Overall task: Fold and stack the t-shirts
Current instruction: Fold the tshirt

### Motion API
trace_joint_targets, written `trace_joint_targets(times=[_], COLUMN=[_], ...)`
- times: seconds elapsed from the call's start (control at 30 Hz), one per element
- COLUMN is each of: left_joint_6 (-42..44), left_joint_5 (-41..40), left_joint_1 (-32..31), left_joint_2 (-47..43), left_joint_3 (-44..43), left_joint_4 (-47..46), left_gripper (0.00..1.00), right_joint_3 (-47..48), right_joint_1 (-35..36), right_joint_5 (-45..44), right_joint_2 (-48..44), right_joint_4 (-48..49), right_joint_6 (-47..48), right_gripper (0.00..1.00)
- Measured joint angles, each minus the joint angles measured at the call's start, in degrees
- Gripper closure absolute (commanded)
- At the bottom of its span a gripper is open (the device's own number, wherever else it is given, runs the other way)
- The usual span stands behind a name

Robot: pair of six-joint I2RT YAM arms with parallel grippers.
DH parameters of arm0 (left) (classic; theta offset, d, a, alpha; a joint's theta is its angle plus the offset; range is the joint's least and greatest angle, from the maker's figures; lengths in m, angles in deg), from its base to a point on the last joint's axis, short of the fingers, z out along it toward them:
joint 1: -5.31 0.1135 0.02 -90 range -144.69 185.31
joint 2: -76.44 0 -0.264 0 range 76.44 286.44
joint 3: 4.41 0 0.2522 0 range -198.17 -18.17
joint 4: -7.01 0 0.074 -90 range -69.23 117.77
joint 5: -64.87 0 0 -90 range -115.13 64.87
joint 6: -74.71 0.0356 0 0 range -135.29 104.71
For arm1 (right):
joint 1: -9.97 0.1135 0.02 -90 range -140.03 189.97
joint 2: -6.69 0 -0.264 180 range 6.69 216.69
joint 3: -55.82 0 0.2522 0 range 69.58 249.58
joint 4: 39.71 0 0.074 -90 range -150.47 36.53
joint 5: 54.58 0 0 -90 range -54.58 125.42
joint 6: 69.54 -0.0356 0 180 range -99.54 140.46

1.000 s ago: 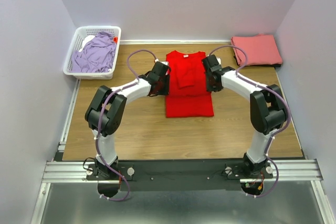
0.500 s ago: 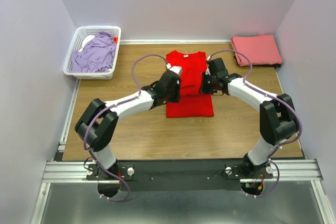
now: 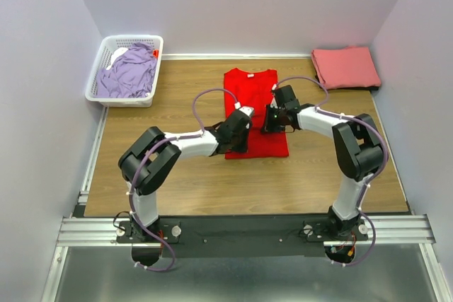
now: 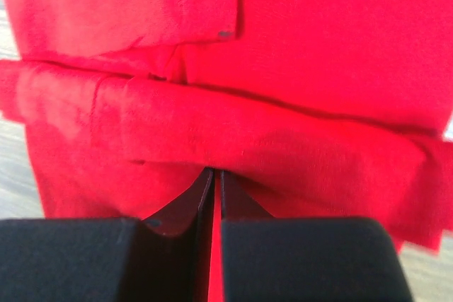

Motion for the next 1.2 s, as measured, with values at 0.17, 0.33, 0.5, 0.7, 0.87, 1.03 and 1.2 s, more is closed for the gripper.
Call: trace_joint_targets(times=[0.17,0.33,0.5,0.7,0.87,1.03,1.2], left_joint_6=[-0.04,-0.42,-1.7,-3.63,-5.01,-6.34,-7.08], left_joint_5=[-0.02,0.0,0.11,-0.35,-2.05,-3.26,-3.45], left_joint_1=[-0.22,-1.01,-1.77,-1.88,-1.9,-1.9,-1.9], left_joint_2=[-1.07,-3.87,-9.29,-14.51,-20.76,-25.16,-25.46], left_joint_3=[2.69,6.75,12.87,17.05,19.23,19.65,20.87], left_joint_4=[-3.39,-5.09,-4.79,-2.23,0.44,0.39,0.31], left_gripper=[0.77,0.77,0.77,0.76,0.77,0.76,0.76], right_joint_3=[3.5,8.83,14.93,12.09,5.35,1.92,1.77], right_joint_1=[0.0,0.0,-0.02,-0.02,0.98,5.16,8.59], right_joint_5=[-0.68,-3.48,-5.14,1.66,12.81,21.53,26.12], right_joint_2=[2.97,4.17,3.96,0.39,-3.19,-2.93,1.18], right_joint_4=[-0.09,-0.17,1.11,2.32,3.85,6.36,10.95], right_joint_6=[0.92,3.08,4.94,5.53,4.9,3.87,2.43], right_gripper=[0.8,0.76,0.76,0.76,0.76,0.76,0.76])
